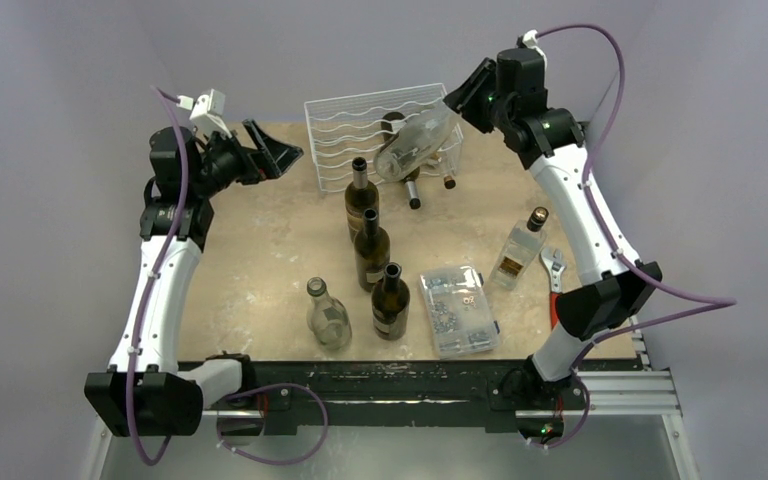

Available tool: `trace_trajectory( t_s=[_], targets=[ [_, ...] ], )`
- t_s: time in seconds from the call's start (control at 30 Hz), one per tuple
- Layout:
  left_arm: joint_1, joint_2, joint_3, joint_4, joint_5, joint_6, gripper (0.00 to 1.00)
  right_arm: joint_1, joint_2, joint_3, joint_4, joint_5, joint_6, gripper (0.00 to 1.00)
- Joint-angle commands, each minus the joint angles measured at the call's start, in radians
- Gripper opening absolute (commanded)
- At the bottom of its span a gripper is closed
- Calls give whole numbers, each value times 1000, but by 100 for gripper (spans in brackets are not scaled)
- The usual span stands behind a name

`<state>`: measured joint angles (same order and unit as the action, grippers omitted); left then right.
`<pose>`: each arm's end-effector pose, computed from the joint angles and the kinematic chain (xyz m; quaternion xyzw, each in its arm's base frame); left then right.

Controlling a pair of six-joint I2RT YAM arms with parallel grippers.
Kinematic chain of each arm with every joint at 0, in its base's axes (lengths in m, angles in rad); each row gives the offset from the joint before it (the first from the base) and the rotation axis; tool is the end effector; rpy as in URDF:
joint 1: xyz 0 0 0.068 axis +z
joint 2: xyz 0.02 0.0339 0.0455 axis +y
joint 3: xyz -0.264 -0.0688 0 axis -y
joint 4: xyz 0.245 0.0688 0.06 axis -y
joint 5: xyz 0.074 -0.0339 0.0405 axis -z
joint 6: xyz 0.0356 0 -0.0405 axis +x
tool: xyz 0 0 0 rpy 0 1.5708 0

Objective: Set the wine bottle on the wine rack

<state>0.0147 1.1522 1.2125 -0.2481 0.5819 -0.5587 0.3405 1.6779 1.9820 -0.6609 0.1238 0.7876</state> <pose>0.2558 -0.0158 0.4100 -0.0332 0.7595 -0.3770 0.5291 0.3469 0.1182 0.4684 0.2161 0.7916 0.2614 0.5083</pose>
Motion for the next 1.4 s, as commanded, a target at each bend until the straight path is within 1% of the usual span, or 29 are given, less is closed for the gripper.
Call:
trace_trajectory(
  t_s=[0.0, 0.1, 0.2, 0.27, 0.43, 0.57, 0.67, 0.77, 0.9, 0.97, 1.0, 1.07, 1.23, 1.33, 1.37],
  targets=[
    [26, 6, -2, 52, 21, -13, 96, -17, -56, 126, 310, -80, 207, 0],
    [32, 8, -2, 55, 27, -20, 96, -17, -36, 133, 367, -120, 266, 0],
    [34, 9, -4, 55, 26, -18, 96, -17, -13, 113, 428, -207, 363, 0],
    [41, 18, -2, 56, 29, -24, 96, -17, -3, 87, 491, -223, 406, 0],
    [88, 53, -15, 107, 80, -90, 96, -13, 17, 41, 600, -265, 482, 0],
    [108, 83, -27, 157, 128, -146, 96, 5, 26, 8, 650, -299, 533, 0],
    [119, 104, -47, 229, 181, -227, 96, 32, 16, -38, 690, -297, 560, 0],
    [122, 104, -80, 330, 200, -317, 96, 67, -1, -89, 716, -254, 582, 0],
    [117, 88, -202, 555, 165, -575, 96, 122, -51, -245, 848, -150, 677, 0],
    [110, 78, -255, 635, 128, -681, 96, 153, -58, -275, 898, -106, 713, 0],
    [105, 70, -260, 648, 111, -718, 96, 165, -57, -282, 910, -82, 725, 0],
    [94, 47, -261, 621, 71, -762, 96, 186, -48, -292, 942, -50, 757, 0],
    [66, -40, -264, 418, -58, -841, 99, 209, -20, -301, 1023, -21, 825, 0],
    [47, -118, -288, 292, -161, -891, 100, 219, -5, -288, 1041, -12, 835, 0],
    [33, -139, -294, 257, -224, -913, 100, 223, -2, -282, 1043, -13, 839, 0]
  ],
)
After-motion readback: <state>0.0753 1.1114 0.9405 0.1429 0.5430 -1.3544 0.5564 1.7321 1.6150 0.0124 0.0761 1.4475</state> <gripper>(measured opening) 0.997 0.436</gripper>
